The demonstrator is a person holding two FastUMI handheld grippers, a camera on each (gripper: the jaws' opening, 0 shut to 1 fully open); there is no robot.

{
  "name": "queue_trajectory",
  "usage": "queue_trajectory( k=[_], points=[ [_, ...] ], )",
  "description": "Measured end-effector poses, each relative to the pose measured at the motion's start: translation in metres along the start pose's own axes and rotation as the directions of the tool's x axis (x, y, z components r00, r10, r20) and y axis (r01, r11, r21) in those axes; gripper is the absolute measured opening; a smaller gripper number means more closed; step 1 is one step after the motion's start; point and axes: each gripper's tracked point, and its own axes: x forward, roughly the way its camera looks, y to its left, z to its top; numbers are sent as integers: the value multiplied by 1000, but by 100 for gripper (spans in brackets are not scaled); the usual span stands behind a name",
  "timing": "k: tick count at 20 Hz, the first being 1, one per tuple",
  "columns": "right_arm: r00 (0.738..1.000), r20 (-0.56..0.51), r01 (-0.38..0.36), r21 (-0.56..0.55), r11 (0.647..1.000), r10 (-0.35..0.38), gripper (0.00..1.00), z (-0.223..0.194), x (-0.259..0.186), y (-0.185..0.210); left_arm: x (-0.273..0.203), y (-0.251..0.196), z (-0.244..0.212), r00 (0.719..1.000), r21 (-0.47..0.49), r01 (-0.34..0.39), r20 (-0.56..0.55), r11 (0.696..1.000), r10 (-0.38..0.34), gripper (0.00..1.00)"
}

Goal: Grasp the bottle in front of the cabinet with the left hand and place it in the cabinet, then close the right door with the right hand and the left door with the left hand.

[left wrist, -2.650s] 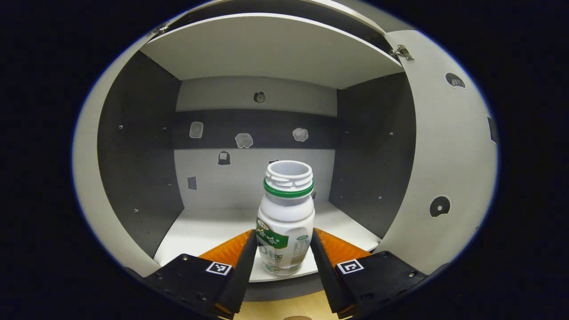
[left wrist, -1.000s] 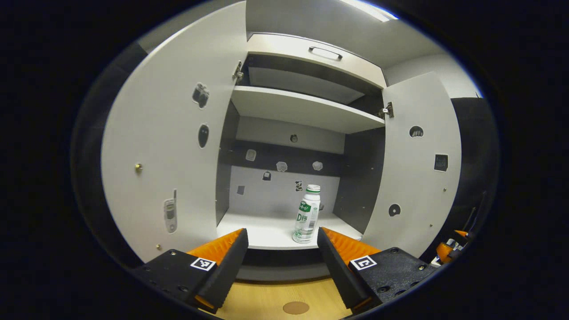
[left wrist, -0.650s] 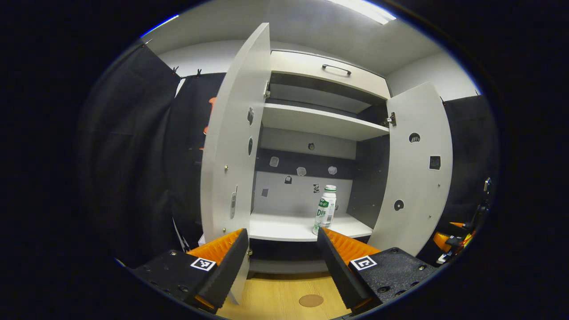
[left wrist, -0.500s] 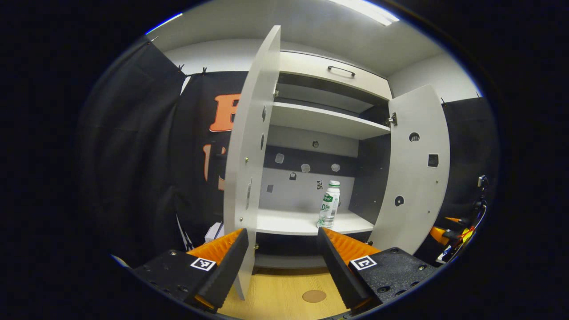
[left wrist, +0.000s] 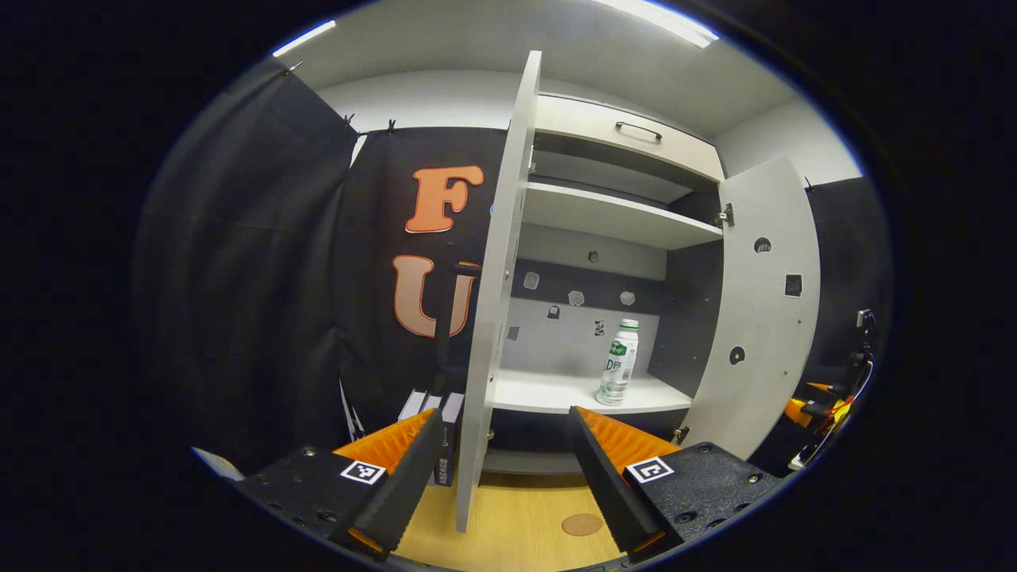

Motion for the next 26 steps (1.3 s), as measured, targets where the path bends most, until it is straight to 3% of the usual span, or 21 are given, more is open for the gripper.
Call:
queue_trajectory(
  k=[1,4,5,6,7,14,26],
  points=[
    [1000,-1,6,11,1000,-6,95,-1,-2,1,1,0,0,1000,-6,2,1,1000,-2,95],
    [1000,-4,19,29,999,-19,95,0,-3,6,3,1,-1,1000,-16,9,-4,1000,-10,95],
    [1000,-3,19,24,1000,-19,87,1,-3,9,3,2,-2,1000,-16,10,-7,1000,-10,95],
    [1000,-1,14,17,1000,-14,95,2,-3,13,4,3,-4,1000,-15,9,-9,1000,-9,95],
    [1000,0,5,12,1000,-5,95,3,-4,18,4,4,-2,1000,-13,9,-9,1000,-9,95],
    [997,3,-83,21,996,83,95,6,-9,69,6,10,-2,1000,-25,17,-5,1000,-17,95],
    [976,16,-219,27,975,219,95,14,10,146,-6,31,-1,999,-37,-42,0,998,42,95]
  ],
)
